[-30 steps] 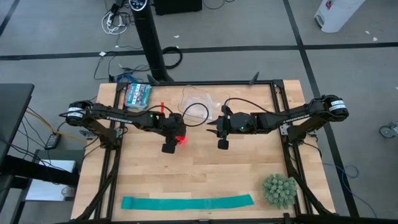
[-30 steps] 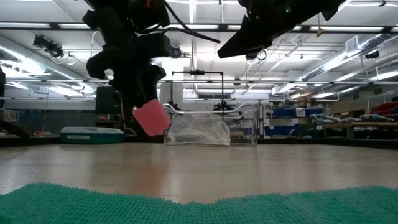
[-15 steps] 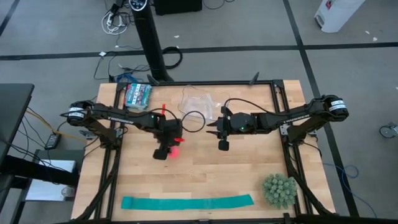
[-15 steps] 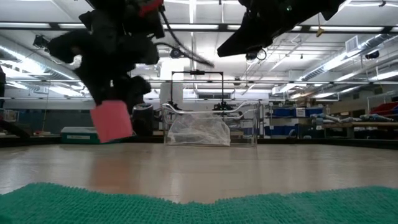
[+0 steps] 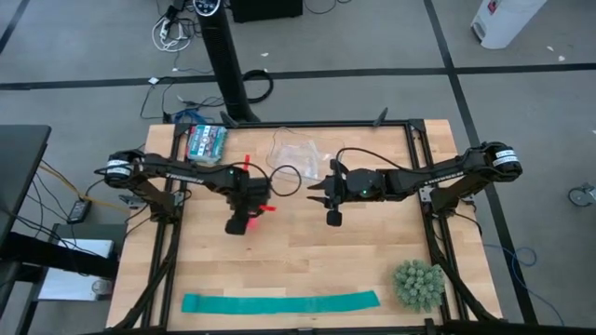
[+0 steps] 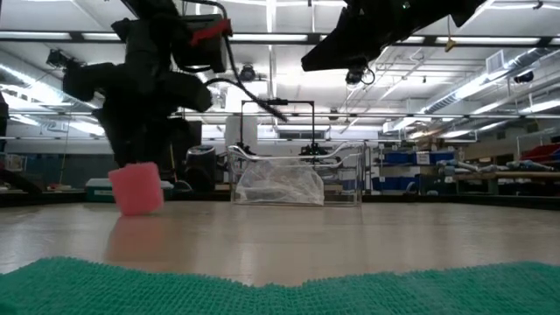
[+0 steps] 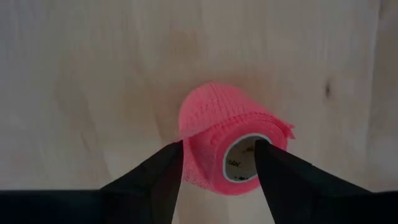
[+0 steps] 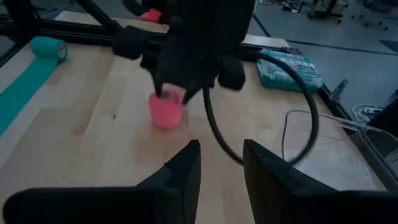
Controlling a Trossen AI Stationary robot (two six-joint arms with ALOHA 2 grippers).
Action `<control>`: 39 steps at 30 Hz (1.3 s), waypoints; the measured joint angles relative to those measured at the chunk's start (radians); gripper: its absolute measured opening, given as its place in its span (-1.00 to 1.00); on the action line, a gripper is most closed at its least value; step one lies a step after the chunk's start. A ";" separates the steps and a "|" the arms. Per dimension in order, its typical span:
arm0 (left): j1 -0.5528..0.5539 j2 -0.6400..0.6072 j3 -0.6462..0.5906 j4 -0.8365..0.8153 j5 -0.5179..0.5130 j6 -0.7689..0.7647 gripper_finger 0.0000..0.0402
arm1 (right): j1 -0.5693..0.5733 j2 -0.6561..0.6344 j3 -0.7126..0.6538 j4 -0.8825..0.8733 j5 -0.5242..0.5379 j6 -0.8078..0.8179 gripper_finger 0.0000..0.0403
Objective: Roll bandage
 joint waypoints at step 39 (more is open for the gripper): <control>0.014 0.000 0.181 0.360 -0.168 0.152 0.04 | -0.188 0.000 0.000 -0.055 -0.075 0.048 -0.44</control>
